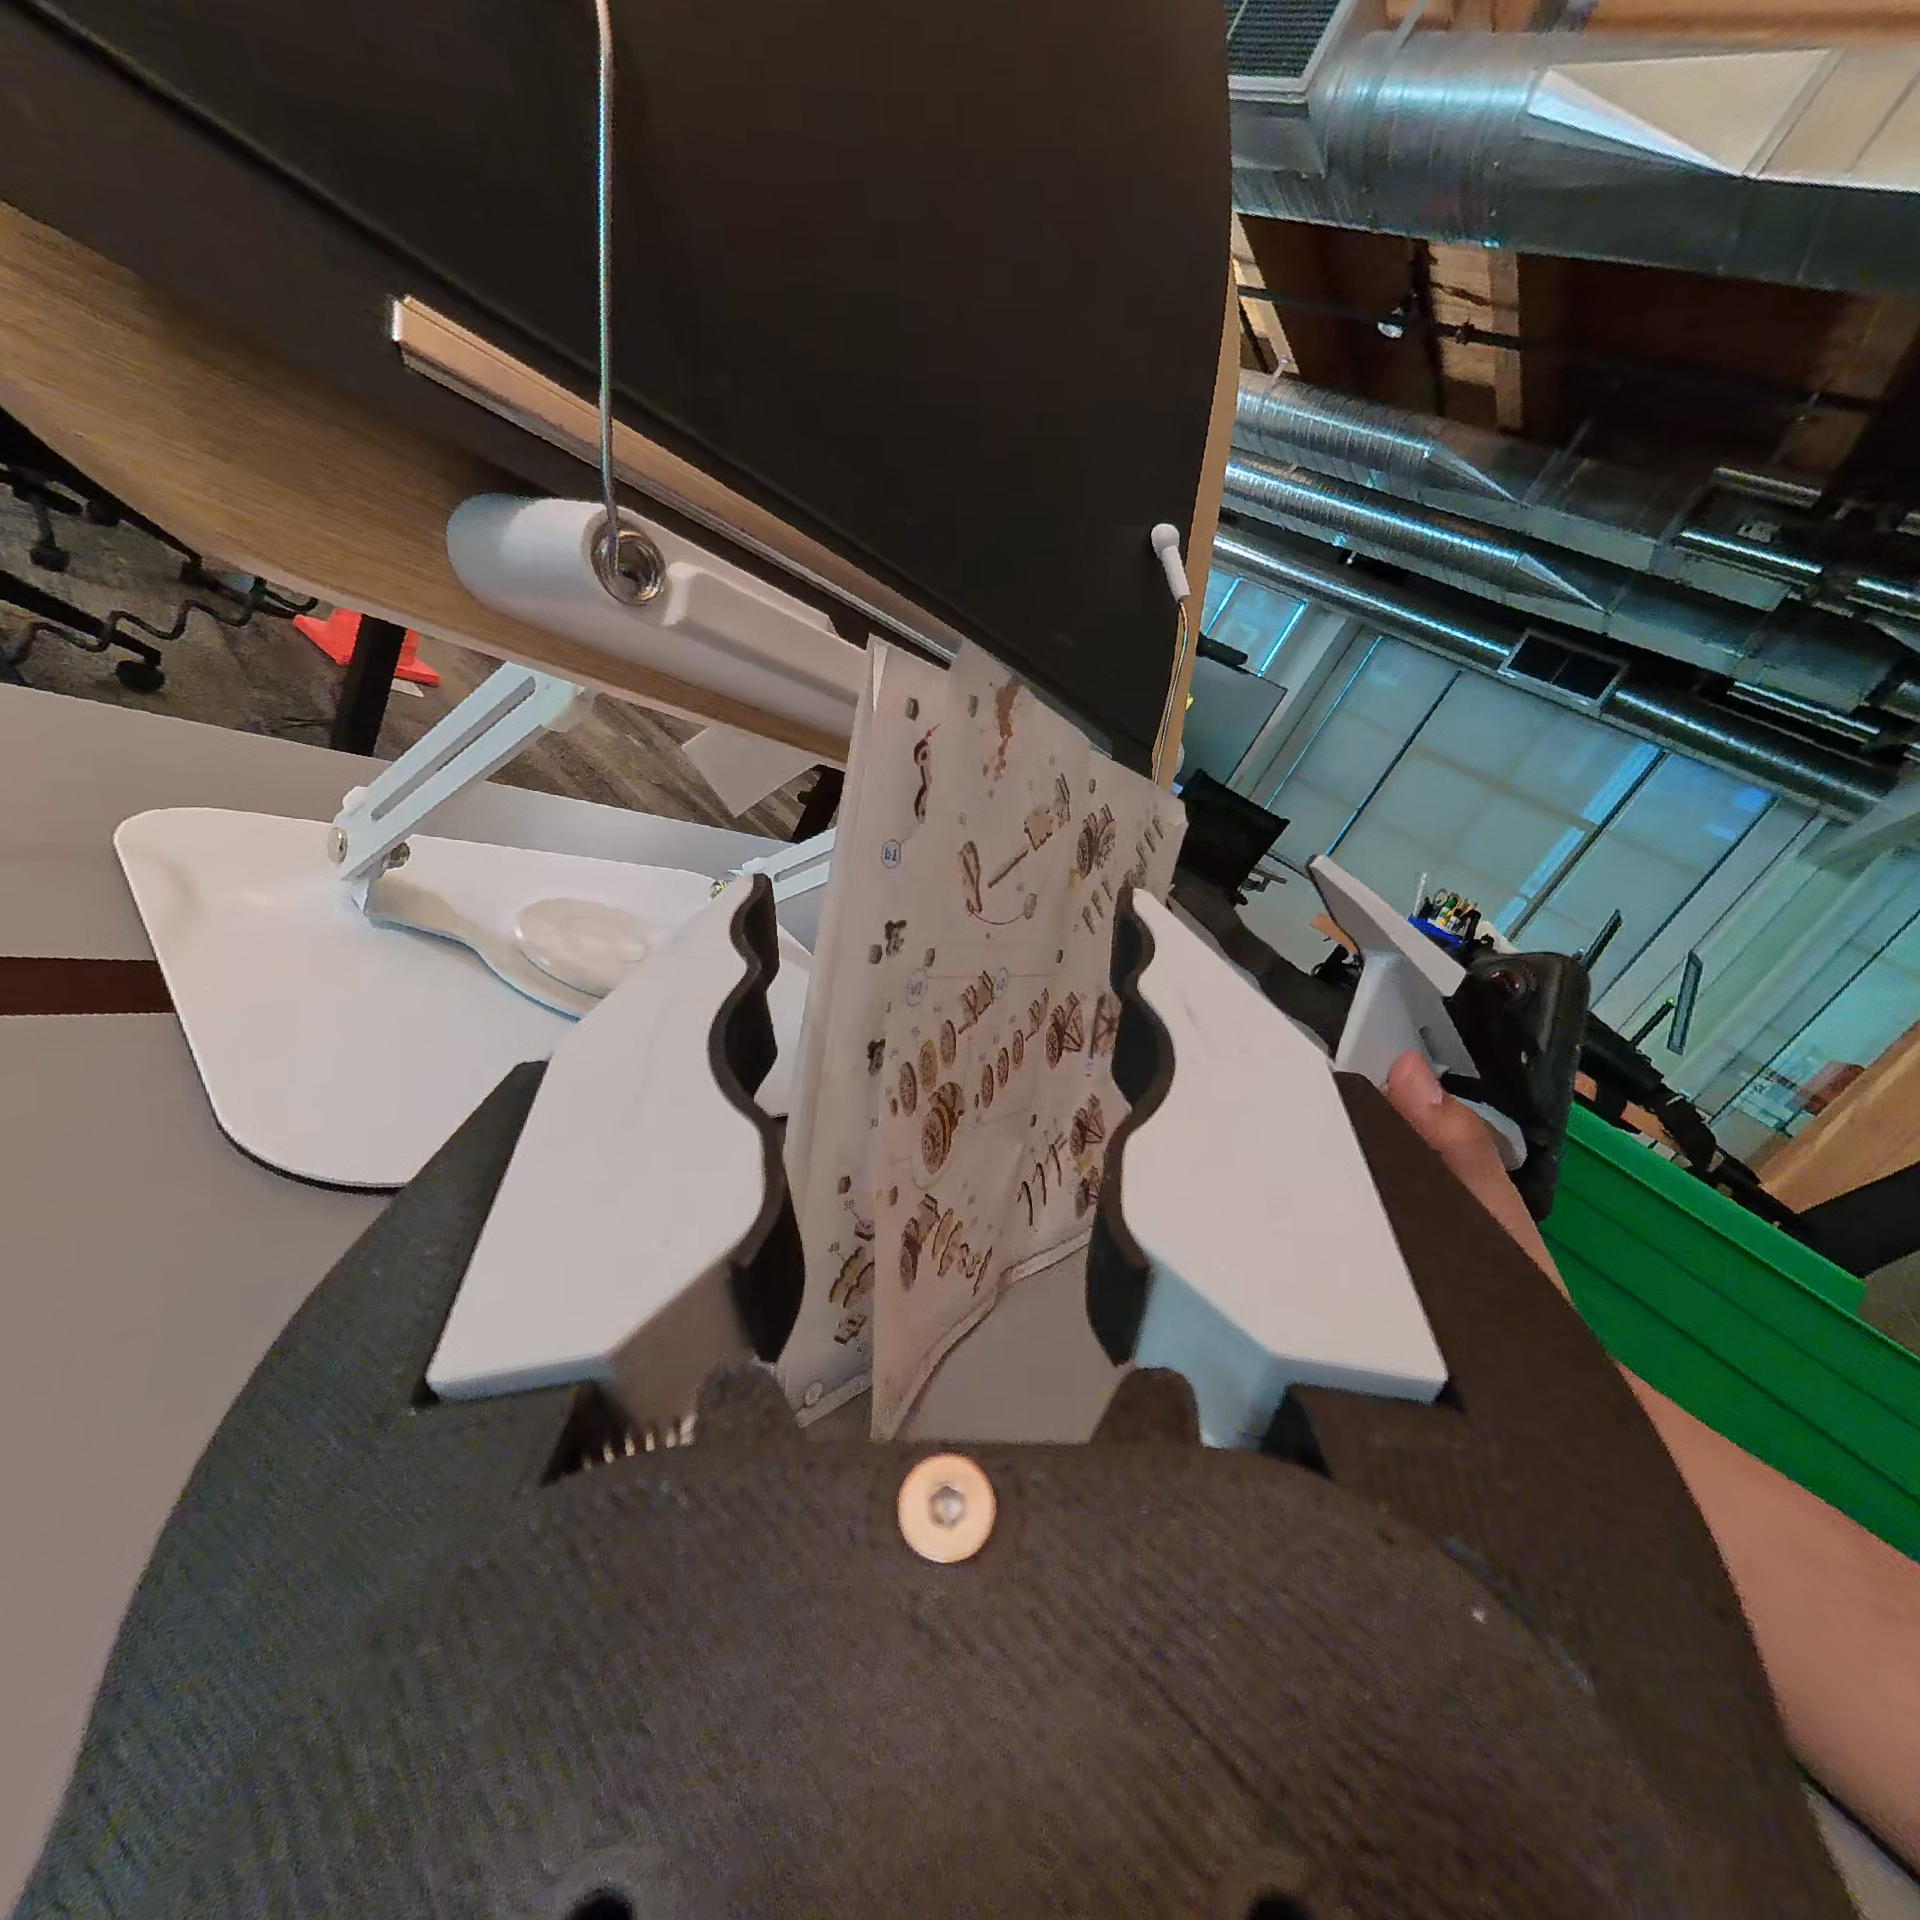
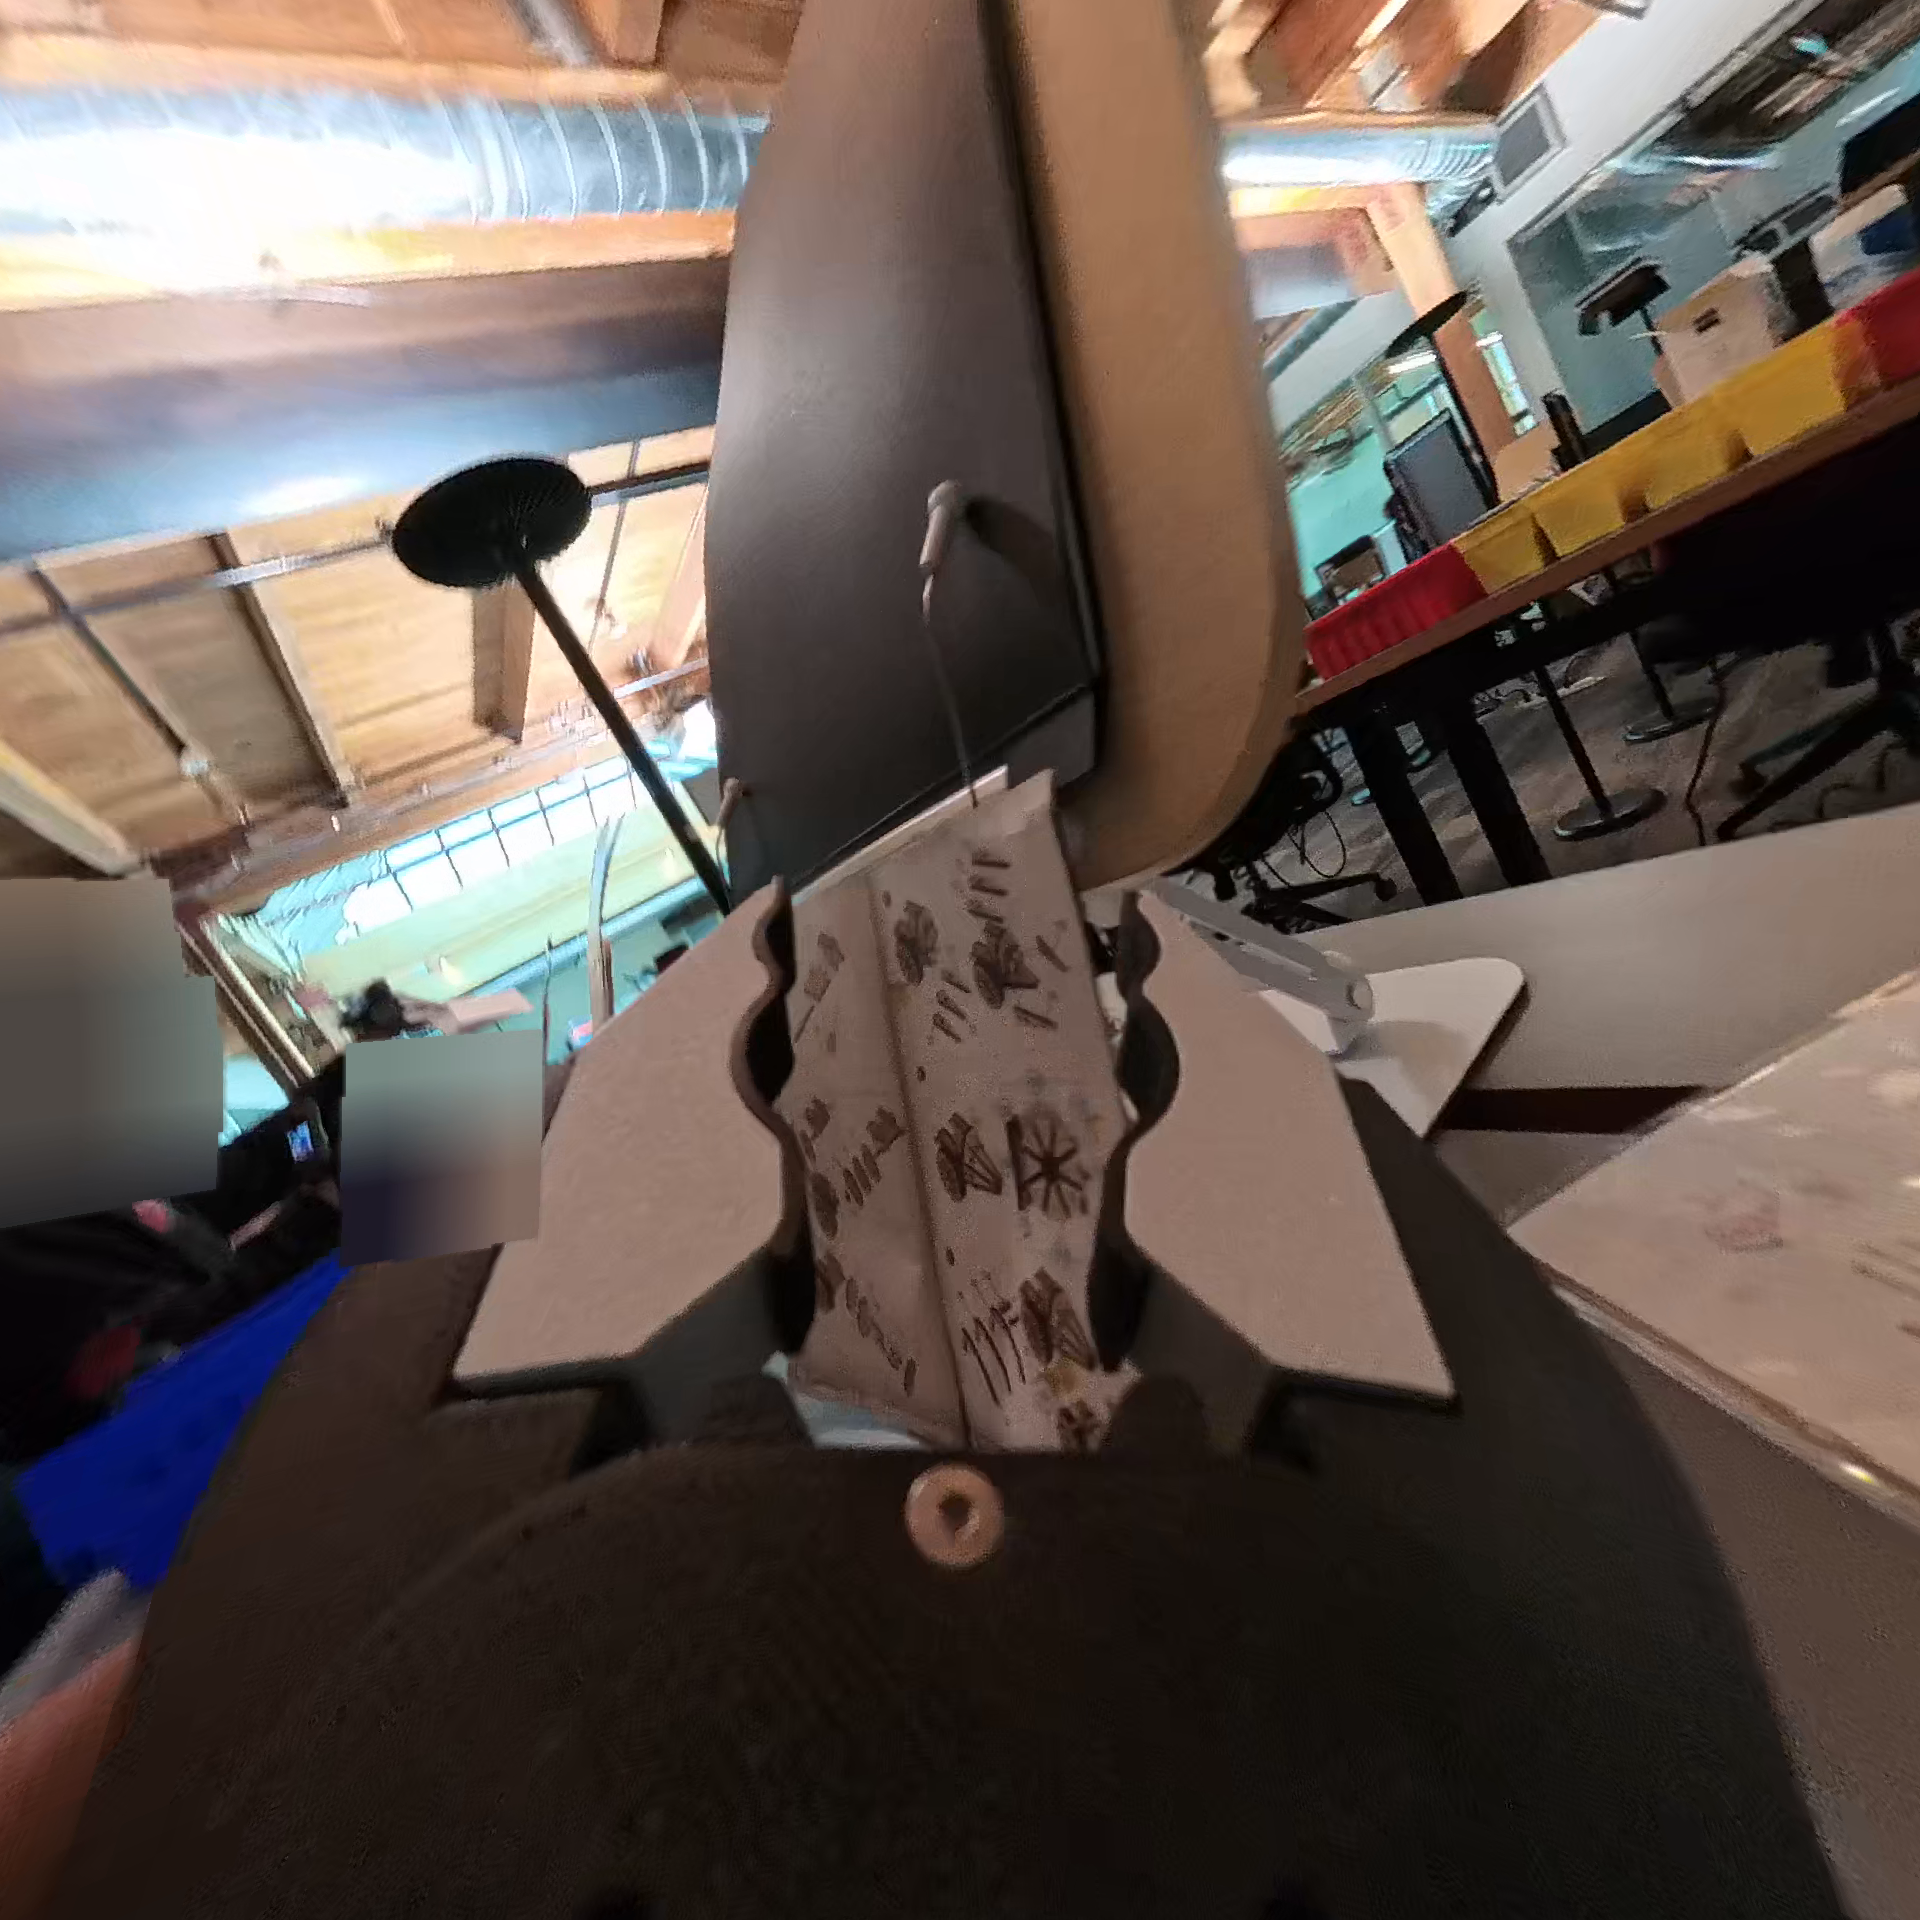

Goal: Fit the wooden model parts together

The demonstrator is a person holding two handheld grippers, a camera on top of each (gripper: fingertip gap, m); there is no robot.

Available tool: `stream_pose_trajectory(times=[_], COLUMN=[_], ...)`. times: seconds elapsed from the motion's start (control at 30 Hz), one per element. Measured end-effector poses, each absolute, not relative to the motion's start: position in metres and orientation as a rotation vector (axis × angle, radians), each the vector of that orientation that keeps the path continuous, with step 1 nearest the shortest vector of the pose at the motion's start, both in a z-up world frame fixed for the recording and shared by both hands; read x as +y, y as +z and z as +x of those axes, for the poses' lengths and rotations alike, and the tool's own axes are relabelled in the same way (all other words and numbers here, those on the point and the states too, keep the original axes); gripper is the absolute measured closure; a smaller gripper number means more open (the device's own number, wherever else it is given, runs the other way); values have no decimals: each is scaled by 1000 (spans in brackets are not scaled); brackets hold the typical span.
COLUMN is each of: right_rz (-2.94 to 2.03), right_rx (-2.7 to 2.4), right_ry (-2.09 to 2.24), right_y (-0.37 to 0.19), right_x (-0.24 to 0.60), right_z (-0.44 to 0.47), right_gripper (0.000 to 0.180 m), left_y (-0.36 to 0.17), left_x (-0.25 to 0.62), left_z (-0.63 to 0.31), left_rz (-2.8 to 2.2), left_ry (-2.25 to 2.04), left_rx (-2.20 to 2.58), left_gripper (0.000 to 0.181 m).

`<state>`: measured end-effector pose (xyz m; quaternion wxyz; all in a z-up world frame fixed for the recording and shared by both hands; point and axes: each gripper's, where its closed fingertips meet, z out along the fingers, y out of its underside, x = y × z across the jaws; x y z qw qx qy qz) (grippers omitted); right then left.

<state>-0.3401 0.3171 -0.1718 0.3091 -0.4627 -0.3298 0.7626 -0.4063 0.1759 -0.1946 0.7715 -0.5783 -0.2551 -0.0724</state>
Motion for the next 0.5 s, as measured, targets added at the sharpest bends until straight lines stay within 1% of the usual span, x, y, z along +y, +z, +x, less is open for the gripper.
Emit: stream_pose_trajectory(times=[0.03, 0.13, 0.3, 0.5], right_rz=[-1238, -1260, -1266, -1200], right_rx=[-830, -778, -751, -753], right_ry=[2038, 2066, 1957, 1869], right_y=[-171, -171, -171, -156], right_x=[322, 330, 341, 343], right_z=[-339, -336, -331, -322], right_gripper=[116, 117, 115, 125], left_y=[-194, -195, -194, -186], left_x=[176, 175, 175, 172], left_z=[-407, -407, -407, -403], left_rz=[-1251, -1248, -1246, -1209], left_ry=[-157, -161, -156, -157], left_rx=[-555, -559, -559, -520], left_gripper=[118, 118, 118, 118])
